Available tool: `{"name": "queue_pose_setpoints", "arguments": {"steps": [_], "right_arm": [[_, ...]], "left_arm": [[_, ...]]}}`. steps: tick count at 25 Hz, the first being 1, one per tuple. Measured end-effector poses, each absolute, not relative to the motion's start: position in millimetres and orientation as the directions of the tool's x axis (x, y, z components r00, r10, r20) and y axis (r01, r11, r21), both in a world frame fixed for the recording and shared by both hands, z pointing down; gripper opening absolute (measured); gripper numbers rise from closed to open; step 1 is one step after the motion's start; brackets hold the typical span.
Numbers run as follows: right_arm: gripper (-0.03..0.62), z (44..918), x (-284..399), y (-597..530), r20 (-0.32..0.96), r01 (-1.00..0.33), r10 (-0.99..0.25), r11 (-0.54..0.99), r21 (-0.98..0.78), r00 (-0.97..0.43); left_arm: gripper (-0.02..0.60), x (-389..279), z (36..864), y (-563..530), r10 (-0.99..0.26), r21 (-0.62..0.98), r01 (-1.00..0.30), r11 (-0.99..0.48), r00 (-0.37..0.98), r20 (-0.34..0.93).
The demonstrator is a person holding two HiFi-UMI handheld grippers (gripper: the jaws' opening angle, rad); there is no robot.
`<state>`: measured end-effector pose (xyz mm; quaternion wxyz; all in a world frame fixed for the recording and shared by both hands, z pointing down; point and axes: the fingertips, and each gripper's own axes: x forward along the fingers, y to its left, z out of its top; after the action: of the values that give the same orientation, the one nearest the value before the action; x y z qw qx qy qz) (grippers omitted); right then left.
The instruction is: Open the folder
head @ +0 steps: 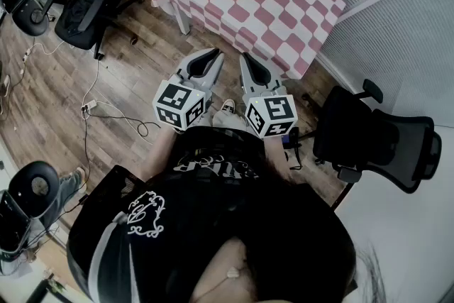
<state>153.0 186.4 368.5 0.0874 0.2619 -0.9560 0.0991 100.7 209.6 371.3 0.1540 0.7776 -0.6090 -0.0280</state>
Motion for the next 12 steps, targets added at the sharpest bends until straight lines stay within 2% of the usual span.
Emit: {"name": "queue_pose_setpoints", "arguments": {"steps": [12], "right_arm": [[0.021,378,160,142,0.234,-0.532,-0.491,0.831,-0.161,-0.839]], "left_arm": [[0.051,100,380,171,-0.956,0.277,-0.942,-0.191,0.242,0.165]]}}
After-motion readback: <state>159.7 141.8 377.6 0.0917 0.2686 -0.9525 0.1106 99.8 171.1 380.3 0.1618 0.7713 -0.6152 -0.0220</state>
